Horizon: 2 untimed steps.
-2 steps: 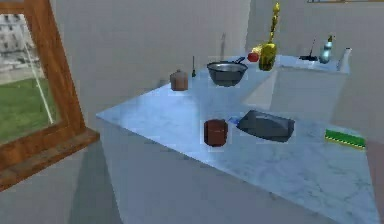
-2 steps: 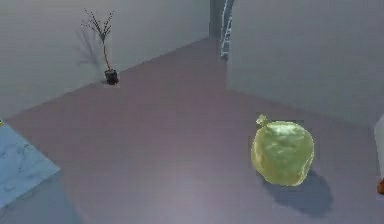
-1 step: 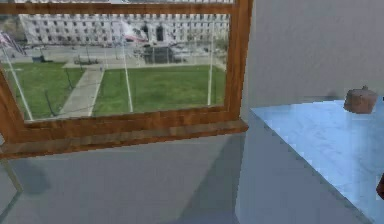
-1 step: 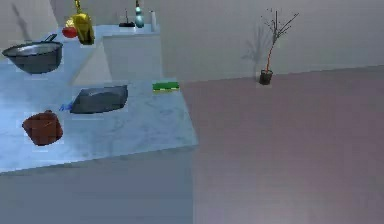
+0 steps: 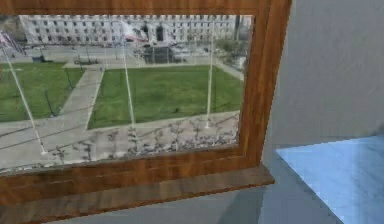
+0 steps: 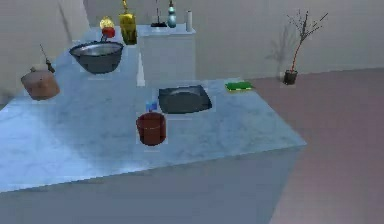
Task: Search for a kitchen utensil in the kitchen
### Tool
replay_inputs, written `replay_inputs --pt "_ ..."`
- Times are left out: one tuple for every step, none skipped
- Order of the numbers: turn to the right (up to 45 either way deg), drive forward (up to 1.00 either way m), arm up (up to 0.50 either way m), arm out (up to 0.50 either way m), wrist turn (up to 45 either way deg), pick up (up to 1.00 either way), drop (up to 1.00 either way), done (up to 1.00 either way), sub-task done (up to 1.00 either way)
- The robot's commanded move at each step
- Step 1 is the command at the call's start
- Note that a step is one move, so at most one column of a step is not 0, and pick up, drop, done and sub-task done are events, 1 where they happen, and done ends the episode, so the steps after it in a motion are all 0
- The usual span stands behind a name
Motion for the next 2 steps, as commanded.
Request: replay_inputs --pt "45.0 0.0 0.0 0.0 0.0 0.0 0.0 0.0 0.0" --pt "0.0 0.0 0.0 0.0 0.0 0.0 0.0 1.0 0.0"
